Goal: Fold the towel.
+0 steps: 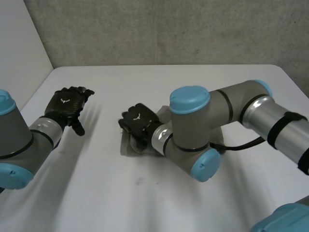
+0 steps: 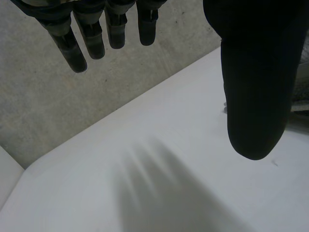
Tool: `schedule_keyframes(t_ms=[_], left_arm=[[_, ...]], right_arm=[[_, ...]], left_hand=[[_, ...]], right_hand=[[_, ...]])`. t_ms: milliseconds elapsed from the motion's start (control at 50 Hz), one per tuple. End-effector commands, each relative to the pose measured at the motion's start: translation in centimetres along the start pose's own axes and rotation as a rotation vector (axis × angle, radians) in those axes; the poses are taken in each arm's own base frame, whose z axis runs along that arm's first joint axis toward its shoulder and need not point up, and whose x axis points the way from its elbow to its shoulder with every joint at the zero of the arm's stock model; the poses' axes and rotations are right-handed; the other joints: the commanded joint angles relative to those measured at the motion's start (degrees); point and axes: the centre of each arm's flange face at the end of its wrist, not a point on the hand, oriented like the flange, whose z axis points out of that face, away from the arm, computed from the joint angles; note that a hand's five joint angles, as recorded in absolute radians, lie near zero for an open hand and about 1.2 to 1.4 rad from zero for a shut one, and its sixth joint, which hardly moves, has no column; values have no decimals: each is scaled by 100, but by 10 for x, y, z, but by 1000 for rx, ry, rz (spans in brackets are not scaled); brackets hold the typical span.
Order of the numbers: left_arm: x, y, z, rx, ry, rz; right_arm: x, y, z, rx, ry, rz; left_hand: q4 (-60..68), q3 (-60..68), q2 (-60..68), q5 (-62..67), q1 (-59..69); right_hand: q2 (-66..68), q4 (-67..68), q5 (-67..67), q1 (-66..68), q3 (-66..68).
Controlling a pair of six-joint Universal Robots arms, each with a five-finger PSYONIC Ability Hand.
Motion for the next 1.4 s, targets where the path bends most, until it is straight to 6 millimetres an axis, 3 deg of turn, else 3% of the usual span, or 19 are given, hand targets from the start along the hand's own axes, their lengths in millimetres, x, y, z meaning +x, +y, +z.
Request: schedule_keyframes(t_ms=[20,40,100,140,160,200,220,260,340,380,420,680,760,860,1020,1260,1300,1400], left_arm=[[0,0,0,0,1,0],[0,0,0,0,0,0],[1,0,0,0,1,0],[1,0,0,1,4,1],[1,0,0,1,4,1],[2,1,-1,-3,7,0],[2,1,-1,-3,7,0],[5,2,-1,-3,13,1],[11,-2,-1,9,32,12],[17,-7,-2,26,49,17],[43,-21,-3,76,118,33],[121,-49,4,182,329,-31],[132,-48,10,182,356,-56],[148,-34,30,144,385,-62],[159,-13,55,77,401,-58],[159,-2,69,34,376,-57],[155,-2,71,31,344,-56],[122,1,82,-8,76,-53]], right_arm=[[49,-9,-28,-22,101,155],[72,0,-41,-53,148,183],[89,8,-54,-79,191,200],[109,28,-74,-132,248,231],[109,28,-74,-133,248,231],[119,52,-87,-183,287,259],[119,53,-87,-183,287,259],[124,78,-100,-239,312,273],[127,92,-110,-265,334,266],[127,97,-112,-270,342,264],[128,104,-116,-269,361,266],[122,100,-123,-224,386,236],[121,101,-123,-222,387,235],[120,101,-122,-222,384,233],[120,104,-120,-221,390,229],[122,108,-116,-224,395,227],[122,109,-116,-226,394,228],[121,111,-115,-232,390,230]], left_hand=[[41,43,55,-198,31],[41,43,55,-198,31],[41,43,55,-198,31],[41,43,55,-198,31],[41,43,55,-198,31],[41,43,55,-198,31],[41,43,55,-198,31],[41,43,55,-198,31],[63,65,76,-176,53],[63,65,76,-176,53],[63,65,76,-176,53],[96,98,110,-143,86],[113,115,127,-126,103],[147,149,160,-92,137],[147,149,160,-92,137],[349,351,362,110,339],[450,452,463,211,440],[433,435,447,194,423]], right_hand=[[-1806,-1982,-2223,-2700,-1841],[-1806,-1982,-2223,-2700,-1841],[-1806,-1982,-2223,-2700,-1841],[-1806,-1982,-2223,-2700,-1841],[-1806,-1982,-2223,-2700,-1841],[-1806,-1982,-2223,-2700,-1841],[-1806,-1982,-2223,-2700,-1841],[-1806,-1982,-2223,-2700,-1841],[-1806,-1982,-2223,-2700,-1841],[-1806,-1982,-2223,-2700,-1841],[-1806,-1982,-2223,-2700,-1841],[-1806,-1982,-2223,-2700,-1841],[-1806,-1982,-2223,-2700,-1841],[-1579,-1755,-1995,-2473,-1614],[-1394,-1571,-1811,-2288,-1430],[-754,-931,-1171,-1649,-790],[-704,-881,-1121,-1598,-740],[-553,-729,-970,-1447,-588]])
